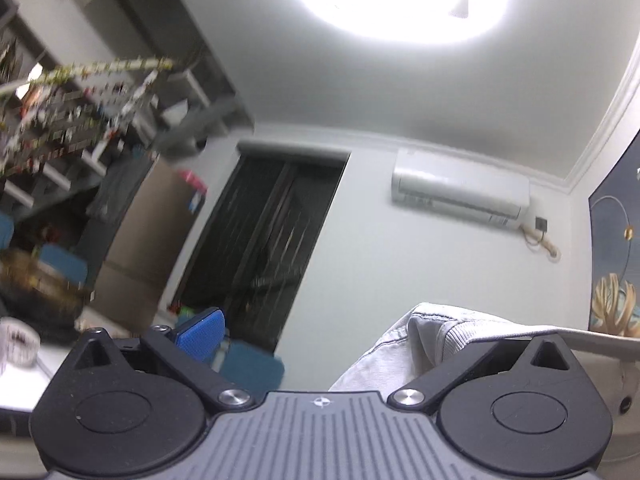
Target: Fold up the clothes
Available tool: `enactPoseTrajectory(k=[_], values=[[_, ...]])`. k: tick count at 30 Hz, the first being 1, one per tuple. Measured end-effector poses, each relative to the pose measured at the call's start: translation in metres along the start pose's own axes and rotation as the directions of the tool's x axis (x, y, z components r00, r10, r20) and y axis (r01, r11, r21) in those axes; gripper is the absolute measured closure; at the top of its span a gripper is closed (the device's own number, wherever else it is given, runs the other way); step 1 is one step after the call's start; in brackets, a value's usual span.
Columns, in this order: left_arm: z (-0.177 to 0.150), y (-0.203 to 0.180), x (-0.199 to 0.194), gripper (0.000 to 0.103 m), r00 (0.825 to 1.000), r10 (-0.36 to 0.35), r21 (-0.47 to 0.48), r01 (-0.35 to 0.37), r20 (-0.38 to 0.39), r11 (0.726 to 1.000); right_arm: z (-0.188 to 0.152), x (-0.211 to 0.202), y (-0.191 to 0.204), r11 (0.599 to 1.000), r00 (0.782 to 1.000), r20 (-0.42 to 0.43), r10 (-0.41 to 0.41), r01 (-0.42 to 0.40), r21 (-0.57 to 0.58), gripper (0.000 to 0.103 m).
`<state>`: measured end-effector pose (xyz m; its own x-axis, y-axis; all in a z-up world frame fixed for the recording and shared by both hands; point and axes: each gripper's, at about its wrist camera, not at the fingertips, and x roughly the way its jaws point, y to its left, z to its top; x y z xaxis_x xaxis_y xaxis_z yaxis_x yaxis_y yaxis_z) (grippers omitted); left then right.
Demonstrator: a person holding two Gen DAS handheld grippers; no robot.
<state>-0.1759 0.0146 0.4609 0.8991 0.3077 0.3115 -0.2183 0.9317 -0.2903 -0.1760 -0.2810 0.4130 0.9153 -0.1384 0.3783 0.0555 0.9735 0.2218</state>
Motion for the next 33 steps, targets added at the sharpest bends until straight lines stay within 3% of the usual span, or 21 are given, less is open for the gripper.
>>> enactPoseTrajectory(k=[4, 8, 11, 15, 22, 25, 29, 31, 33], values=[[-0.016, -0.029, 0.041, 0.0, 1.0, -0.018, 0.056, 0.019, -0.016, 0.998, -0.019, 0.055, 0.002, 0.996, 0.998, -0.055, -0.032, 0.027, -0.089, 0.012], [-0.091, -0.037, 0.113, 0.0, 0.993, -0.011, 0.108, 0.024, -0.121, 0.994, -0.099, 0.112, -0.006, 0.995, 0.981, -0.192, -0.04, 0.023, -0.095, 0.012], [-0.171, -0.035, 0.173, 0.0, 0.974, 0.017, 0.145, 0.016, -0.227, 0.989, -0.181, 0.154, -0.012, 0.993, 0.953, -0.299, -0.055, 0.019, -0.12, 0.012], [-0.291, -0.024, 0.257, 0.0, 0.94, 0.074, 0.209, -0.003, -0.332, 0.978, -0.304, 0.207, -0.019, 0.991, 0.889, -0.449, -0.088, 0.03, -0.134, 0.013], [-0.513, -0.01, 0.388, 0.0, 0.867, 0.134, 0.3, 0.019, -0.48, 0.954, -0.517, 0.319, -0.035, 0.979, 0.811, -0.563, -0.161, 0.057, -0.198, 0.013], [-0.615, -0.012, 0.432, 0.0, 0.822, 0.172, 0.352, 0.037, -0.543, 0.935, -0.602, 0.37, -0.054, 0.976, 0.768, -0.614, -0.179, 0.06, -0.21, 0.013], [-0.73, -0.008, 0.47, 0.0, 0.739, 0.206, 0.386, 0.079, -0.642, 0.919, -0.706, 0.41, -0.073, 0.967, 0.679, -0.705, -0.203, 0.027, -0.253, 0.013], [-0.779, 0.002, 0.479, 0.0, 0.683, 0.217, 0.39, 0.106, -0.697, 0.915, -0.745, 0.418, -0.08, 0.966, 0.624, -0.754, -0.204, 0.005, -0.257, 0.013], [-0.82, 0.018, 0.487, 0.0, 0.603, 0.221, 0.376, 0.143, -0.766, 0.915, -0.776, 0.419, -0.086, 0.968, 0.558, -0.806, -0.195, -0.02, -0.248, 0.013]])
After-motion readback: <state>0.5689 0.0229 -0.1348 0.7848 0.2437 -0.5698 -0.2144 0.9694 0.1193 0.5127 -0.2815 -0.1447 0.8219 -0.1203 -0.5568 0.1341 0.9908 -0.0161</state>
